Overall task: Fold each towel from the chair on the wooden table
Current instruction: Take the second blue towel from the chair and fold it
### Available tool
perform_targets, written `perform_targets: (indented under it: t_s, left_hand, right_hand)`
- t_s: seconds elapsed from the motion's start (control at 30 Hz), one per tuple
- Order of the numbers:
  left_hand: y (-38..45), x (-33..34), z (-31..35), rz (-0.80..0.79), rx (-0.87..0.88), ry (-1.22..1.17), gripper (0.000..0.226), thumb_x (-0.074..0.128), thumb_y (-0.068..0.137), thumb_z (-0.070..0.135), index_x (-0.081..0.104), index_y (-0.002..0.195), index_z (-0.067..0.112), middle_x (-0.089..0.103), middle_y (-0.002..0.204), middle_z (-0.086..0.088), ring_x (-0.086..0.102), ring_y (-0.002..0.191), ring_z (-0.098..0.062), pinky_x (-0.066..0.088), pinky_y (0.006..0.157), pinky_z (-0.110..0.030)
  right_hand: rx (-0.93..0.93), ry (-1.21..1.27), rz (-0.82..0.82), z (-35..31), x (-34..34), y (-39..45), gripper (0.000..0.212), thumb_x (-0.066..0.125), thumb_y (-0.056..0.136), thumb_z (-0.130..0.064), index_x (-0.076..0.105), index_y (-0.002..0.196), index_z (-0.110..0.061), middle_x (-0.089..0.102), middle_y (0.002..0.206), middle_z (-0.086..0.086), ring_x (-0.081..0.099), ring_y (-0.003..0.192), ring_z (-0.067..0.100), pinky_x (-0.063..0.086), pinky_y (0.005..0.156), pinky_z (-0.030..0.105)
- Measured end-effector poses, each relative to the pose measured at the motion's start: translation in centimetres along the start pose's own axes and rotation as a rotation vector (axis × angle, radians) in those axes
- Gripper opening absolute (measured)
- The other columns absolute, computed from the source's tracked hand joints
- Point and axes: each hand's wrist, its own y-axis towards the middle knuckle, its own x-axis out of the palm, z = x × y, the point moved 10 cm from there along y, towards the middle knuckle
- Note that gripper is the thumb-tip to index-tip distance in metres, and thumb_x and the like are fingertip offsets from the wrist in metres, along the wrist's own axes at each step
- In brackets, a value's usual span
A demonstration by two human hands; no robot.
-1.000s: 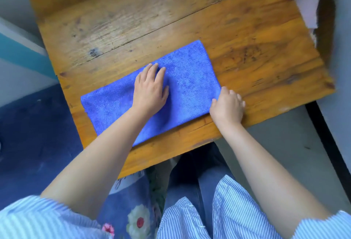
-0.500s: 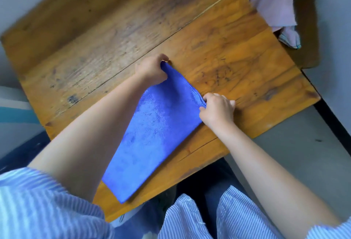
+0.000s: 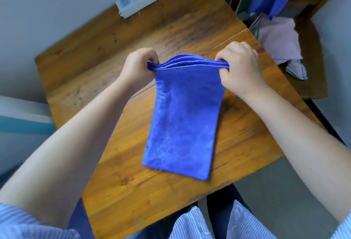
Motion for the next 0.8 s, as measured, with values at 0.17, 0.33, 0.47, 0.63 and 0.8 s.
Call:
perform_targets:
  t_s: [0.17,0.33,0.47,0.63,0.8]
  left_hand:
    - [-6.5,0.5,1.0,-0.042,0.287,0.179,0.015,0.057,0.058,-0.020,0.055,0.067,-0.008,0.057,0.071,-0.024,0.054,0.071,-0.036,0.028,0.060,-0.029]
    - [-13.3,2.9,1.5,-0.182,0.551,0.284,0.013,0.052,0.050,-0.012,0.055,0.060,-0.004,0.054,0.054,-0.017,0.054,0.051,-0.031,0.040,0.048,-0.030]
    - [-16.9,4.6,0.1,-0.257,0.610,0.408,0.010,0.052,0.056,-0.004,0.060,0.062,0.001,0.057,0.053,-0.013,0.060,0.052,-0.029,0.046,0.047,-0.028]
    - [-20.2,6.2,-1.0,-0.300,0.676,0.490,0.009,0.057,0.055,-0.002,0.061,0.058,0.005,0.057,0.053,-0.009,0.061,0.053,-0.025,0.049,0.047,-0.024]
    - [-21.3,7.0,-2.7,-0.299,0.638,0.511,0.015,0.049,0.065,0.007,0.061,0.056,0.008,0.058,0.054,-0.007,0.062,0.053,-0.024,0.048,0.047,-0.022]
  right_hand:
    - [-0.266,0.035,-0.042,-4.8,-0.3,-6.4,0.018,0.055,0.053,0.009,0.063,0.067,0.000,0.063,0.072,0.017,0.062,0.077,0.037,0.033,0.071,0.032]
    - [-0.361,0.027,-0.186,-7.1,2.4,-13.5,0.014,0.056,0.051,0.008,0.060,0.062,-0.001,0.061,0.066,0.014,0.063,0.070,0.033,0.039,0.073,0.034]
    - [-0.398,-0.085,-0.179,-8.0,4.2,-17.3,0.021,0.065,0.047,0.012,0.063,0.061,-0.004,0.059,0.059,0.010,0.063,0.061,0.028,0.031,0.087,0.039]
    - [-0.404,-0.192,-0.149,-8.2,5.5,-20.4,0.028,0.070,0.046,0.011,0.068,0.069,-0.005,0.058,0.057,0.007,0.061,0.056,0.026,0.028,0.089,0.041]
    - [-0.441,-0.246,-0.099,-9.3,6.9,-22.6,0.023,0.060,0.055,0.007,0.070,0.070,-0.008,0.054,0.055,0.005,0.058,0.053,0.024,0.031,0.085,0.038]
